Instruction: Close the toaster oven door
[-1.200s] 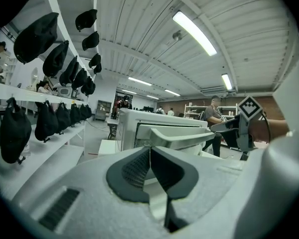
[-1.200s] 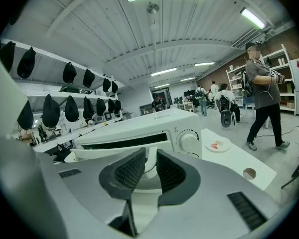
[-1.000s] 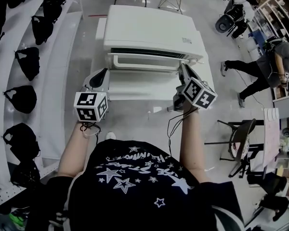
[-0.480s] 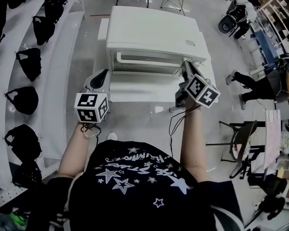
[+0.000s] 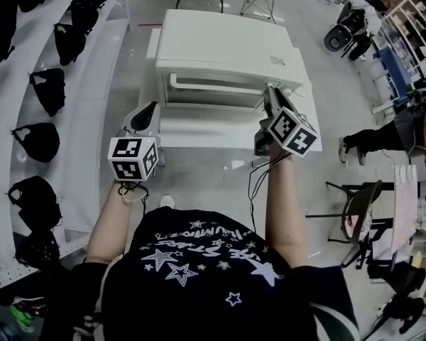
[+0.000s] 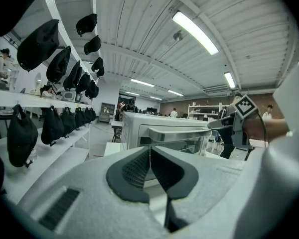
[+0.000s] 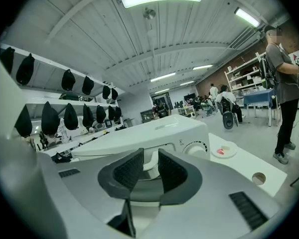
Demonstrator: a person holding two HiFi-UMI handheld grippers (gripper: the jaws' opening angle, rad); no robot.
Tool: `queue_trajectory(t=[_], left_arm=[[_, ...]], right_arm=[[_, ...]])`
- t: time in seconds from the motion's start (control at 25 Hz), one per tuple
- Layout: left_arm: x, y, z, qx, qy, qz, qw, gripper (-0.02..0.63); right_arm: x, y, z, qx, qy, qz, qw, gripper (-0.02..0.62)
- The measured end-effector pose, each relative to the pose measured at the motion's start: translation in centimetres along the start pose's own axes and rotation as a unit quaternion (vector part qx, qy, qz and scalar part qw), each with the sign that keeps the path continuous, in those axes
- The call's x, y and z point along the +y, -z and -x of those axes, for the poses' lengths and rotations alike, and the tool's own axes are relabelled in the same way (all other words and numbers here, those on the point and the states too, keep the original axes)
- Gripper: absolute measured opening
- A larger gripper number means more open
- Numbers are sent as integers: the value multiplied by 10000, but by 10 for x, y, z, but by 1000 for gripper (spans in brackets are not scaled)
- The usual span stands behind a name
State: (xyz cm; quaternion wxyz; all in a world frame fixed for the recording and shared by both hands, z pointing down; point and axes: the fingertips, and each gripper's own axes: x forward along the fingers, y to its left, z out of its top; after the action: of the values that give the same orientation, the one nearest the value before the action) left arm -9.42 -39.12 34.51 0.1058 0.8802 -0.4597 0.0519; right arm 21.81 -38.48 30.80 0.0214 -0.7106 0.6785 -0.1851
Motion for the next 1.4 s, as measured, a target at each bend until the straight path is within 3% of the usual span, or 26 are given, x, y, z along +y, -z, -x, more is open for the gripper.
queue_trajectory(t=[0.44,0.84,1.16,1.4], left_arm=[[-52,8,55,-95,-362,-33,9993,23],[-120,49,131,153,-643,-37,9978,23],[-148,93,164,529,-629,55,9966,23],[-159,112,170,656,-466,188,9966,23]], right_arm=[[6,8,67,-12,-679,95,9976,86],[-12,55,139,282,-1045,51,9941,74],[-26,110,174,634,-1045,-62,9925,26],[-29,124,189,684,-964,-93,9930,5]])
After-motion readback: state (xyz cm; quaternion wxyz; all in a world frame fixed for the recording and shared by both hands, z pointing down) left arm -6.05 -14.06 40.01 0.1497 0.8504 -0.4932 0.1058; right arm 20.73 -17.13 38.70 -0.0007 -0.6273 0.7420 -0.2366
